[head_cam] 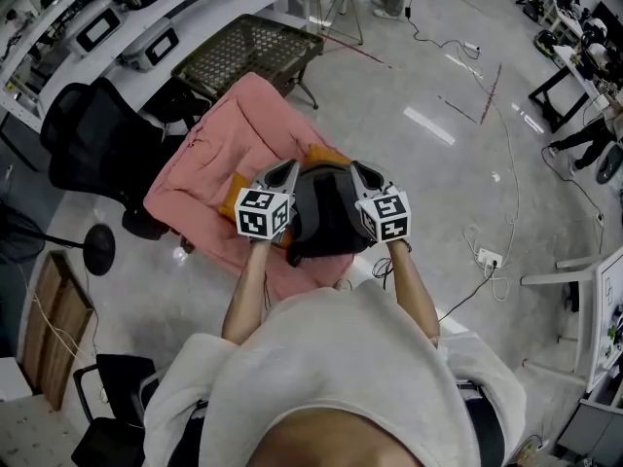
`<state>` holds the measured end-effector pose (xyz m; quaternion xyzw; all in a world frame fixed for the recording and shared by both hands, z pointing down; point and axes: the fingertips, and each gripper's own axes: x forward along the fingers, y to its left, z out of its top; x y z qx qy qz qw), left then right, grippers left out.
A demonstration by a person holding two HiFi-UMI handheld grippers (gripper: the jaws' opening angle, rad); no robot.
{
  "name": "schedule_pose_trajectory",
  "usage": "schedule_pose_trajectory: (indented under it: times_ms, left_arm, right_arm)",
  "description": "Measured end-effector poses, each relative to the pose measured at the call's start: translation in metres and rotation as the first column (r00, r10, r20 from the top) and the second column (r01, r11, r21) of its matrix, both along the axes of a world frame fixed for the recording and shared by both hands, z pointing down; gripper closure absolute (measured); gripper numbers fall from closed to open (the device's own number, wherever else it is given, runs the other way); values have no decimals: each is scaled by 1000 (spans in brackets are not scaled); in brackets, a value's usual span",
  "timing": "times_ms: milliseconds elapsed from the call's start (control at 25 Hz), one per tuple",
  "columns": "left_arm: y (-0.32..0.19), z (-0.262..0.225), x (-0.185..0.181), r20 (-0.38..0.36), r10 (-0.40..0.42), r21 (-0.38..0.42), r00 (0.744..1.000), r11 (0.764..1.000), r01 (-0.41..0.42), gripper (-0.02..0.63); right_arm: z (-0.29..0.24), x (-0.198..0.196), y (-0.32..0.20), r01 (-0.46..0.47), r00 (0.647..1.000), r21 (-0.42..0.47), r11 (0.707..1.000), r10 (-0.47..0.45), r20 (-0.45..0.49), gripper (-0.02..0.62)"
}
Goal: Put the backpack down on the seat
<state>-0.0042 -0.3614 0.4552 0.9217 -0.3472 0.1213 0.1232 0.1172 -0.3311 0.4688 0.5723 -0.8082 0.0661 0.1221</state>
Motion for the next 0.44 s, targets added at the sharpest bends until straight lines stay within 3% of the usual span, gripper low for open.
schedule_pose_trajectory:
  times_ms: [440]
  left_arm:
    - [2,6,2,10,3,-12,1000,1000,-3,589]
  right_arm:
    - [4,0,-2,1,1000,-14,1000,-1,-3,597]
